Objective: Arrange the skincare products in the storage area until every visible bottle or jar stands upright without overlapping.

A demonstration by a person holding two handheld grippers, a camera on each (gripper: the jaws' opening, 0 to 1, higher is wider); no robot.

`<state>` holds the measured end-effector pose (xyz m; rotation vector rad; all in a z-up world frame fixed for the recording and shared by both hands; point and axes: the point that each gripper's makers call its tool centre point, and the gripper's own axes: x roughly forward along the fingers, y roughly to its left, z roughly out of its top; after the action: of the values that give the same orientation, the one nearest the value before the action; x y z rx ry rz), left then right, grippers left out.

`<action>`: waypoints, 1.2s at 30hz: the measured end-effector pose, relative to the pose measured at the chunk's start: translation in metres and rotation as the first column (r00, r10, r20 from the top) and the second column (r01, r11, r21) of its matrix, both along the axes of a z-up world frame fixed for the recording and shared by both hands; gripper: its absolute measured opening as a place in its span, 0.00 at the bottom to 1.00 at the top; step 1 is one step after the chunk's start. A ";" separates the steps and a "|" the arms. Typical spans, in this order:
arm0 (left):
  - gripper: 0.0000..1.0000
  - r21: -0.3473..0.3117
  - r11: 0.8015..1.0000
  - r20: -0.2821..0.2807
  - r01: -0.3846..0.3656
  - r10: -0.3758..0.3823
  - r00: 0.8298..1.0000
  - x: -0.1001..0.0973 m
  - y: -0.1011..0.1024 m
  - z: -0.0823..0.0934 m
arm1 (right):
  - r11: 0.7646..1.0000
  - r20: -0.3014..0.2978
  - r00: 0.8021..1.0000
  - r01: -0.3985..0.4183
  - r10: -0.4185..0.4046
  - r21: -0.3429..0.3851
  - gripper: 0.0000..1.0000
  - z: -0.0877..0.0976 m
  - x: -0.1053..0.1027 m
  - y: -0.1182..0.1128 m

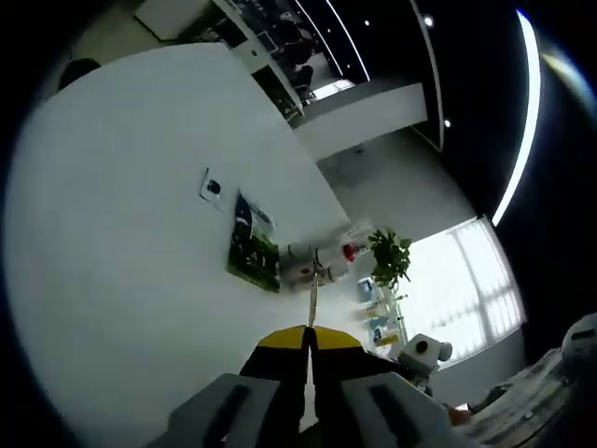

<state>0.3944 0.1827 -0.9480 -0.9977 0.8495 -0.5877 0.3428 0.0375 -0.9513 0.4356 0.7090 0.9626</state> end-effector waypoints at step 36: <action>0.01 0.091 0.995 -0.169 0.044 -0.028 0.985 0.094 0.011 -0.091 | 0.994 -0.095 0.995 0.032 -0.042 -0.101 0.60 -0.035 0.008 -0.021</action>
<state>0.4882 0.1941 -1.0395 -0.9566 1.0366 -0.4943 0.3510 0.0166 -0.9860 0.4086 0.8309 0.8714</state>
